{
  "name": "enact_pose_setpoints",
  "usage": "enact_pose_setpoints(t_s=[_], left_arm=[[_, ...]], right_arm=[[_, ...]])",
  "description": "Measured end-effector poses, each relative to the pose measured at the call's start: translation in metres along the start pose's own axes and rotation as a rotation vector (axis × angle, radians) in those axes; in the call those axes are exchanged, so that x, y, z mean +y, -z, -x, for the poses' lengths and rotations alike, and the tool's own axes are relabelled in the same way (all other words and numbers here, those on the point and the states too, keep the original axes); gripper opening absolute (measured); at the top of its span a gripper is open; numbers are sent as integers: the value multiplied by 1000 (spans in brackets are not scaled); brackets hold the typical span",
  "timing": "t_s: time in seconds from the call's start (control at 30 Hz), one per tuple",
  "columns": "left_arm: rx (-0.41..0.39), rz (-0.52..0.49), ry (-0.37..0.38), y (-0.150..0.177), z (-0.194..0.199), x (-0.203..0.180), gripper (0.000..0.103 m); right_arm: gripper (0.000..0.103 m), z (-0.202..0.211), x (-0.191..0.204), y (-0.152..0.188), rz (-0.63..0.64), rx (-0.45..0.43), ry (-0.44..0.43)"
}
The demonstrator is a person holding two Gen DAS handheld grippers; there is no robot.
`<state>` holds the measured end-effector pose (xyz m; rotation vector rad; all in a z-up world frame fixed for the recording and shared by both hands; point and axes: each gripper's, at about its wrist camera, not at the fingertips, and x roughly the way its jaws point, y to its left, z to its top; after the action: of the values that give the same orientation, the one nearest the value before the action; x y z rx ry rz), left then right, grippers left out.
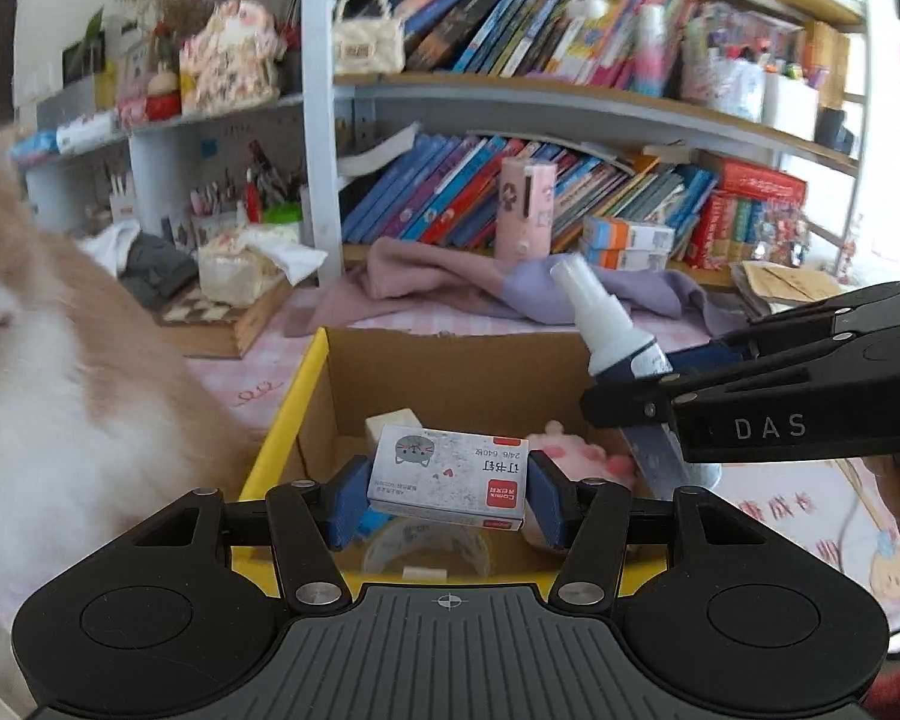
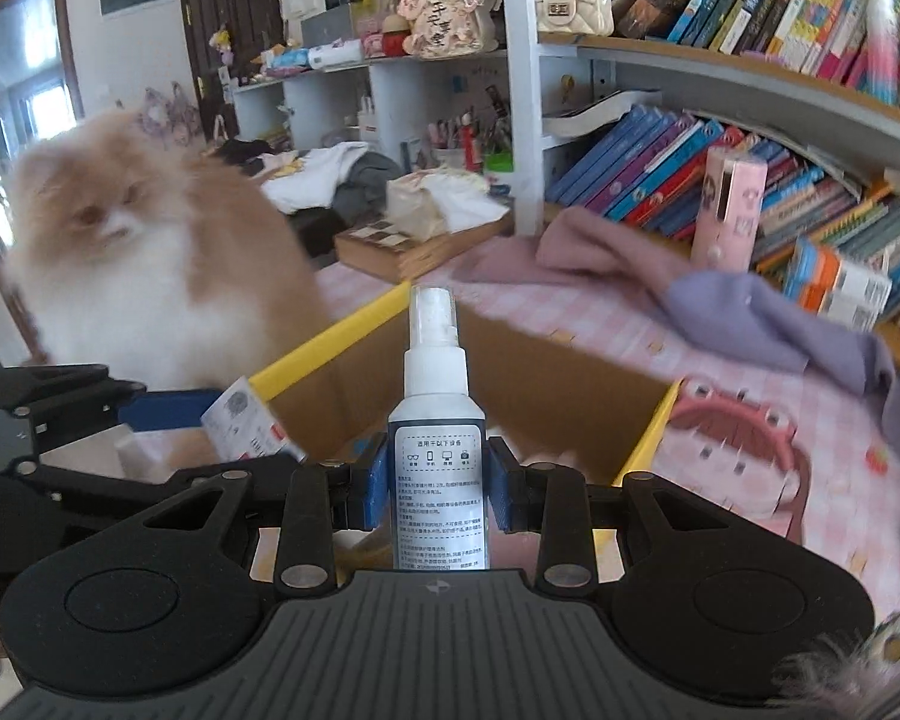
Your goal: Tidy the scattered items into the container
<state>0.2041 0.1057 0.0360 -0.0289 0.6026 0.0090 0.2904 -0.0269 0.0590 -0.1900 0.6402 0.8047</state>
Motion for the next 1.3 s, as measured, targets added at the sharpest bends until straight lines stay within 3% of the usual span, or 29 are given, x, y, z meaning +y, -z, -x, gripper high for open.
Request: enact_pose_setpoints(t_s=[0.1, 0.4, 0.7, 0.8, 0.93, 0.97, 1.3], left_arm=[[51, 20, 9, -8, -28, 4, 54], [200, -70, -19, -22, -100, 2, 54], [274, -65, -30, -18, -122, 2, 56], [273, -73, -25, -19, -124, 0, 58], [239, -102, -62, -19, -119, -5, 75], [226, -105, -62, -19, -116, -5, 76], [57, -131, -69, -27, -61, -21, 81]], right_arm=[[31, -27, -15, -11, 12, 39, -14], [31, -110, -39, -25, 115, 228, 1], [31, -139, -47, -25, 137, 296, 5], [31, -141, -46, -23, 132, 298, 15], [38, -133, -44, -23, 103, 260, 20], [41, -128, -44, -24, 91, 243, 16], [42, -58, -37, -29, -37, 51, 17]])
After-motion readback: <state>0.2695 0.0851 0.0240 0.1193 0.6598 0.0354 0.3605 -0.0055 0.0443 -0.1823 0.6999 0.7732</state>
